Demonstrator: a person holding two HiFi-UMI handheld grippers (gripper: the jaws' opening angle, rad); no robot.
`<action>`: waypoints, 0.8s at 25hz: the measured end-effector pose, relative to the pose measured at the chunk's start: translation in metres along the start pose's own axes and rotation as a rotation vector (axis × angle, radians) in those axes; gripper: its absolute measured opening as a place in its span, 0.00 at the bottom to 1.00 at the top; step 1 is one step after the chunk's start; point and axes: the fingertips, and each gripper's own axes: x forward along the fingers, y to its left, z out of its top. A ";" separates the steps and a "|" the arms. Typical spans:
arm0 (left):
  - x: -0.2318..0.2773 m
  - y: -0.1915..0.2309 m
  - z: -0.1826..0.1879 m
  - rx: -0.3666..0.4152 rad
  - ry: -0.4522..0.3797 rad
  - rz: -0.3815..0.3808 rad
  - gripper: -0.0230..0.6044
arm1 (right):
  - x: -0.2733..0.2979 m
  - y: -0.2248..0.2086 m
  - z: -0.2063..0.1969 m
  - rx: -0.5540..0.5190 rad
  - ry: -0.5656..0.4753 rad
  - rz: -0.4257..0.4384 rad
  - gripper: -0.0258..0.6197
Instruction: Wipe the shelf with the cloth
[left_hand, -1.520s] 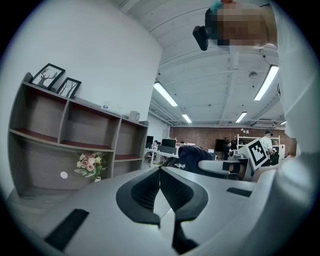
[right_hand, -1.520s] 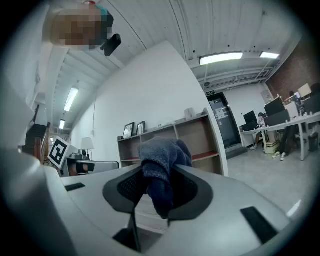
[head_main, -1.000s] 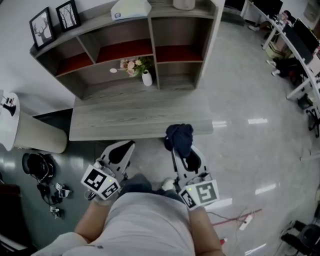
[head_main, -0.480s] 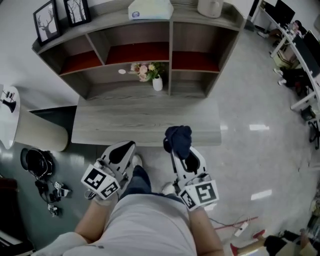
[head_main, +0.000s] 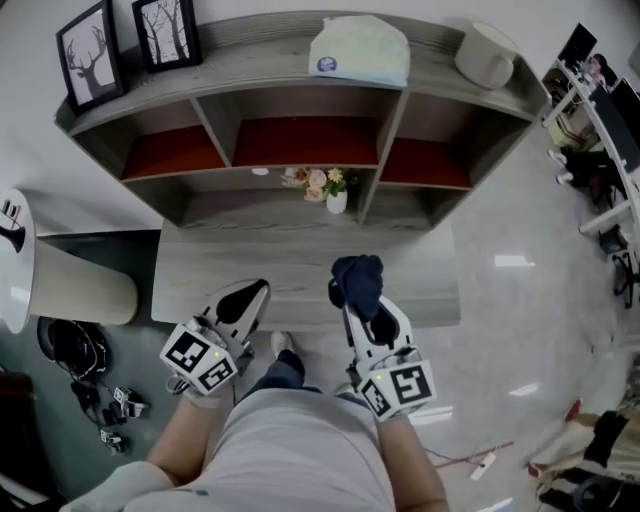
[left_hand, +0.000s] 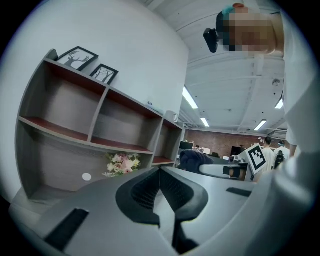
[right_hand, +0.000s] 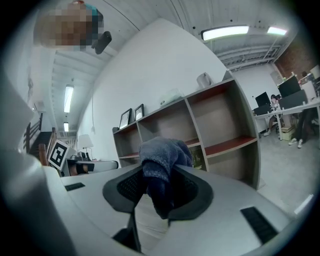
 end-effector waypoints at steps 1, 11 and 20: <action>0.002 0.010 0.003 -0.001 0.002 -0.001 0.06 | 0.011 0.001 0.001 0.001 0.003 -0.002 0.23; 0.002 0.100 0.026 -0.017 0.011 -0.023 0.06 | 0.109 0.023 0.011 -0.005 0.009 -0.016 0.23; -0.019 0.156 0.031 -0.017 0.023 -0.040 0.06 | 0.187 0.049 0.032 -0.057 -0.017 -0.029 0.23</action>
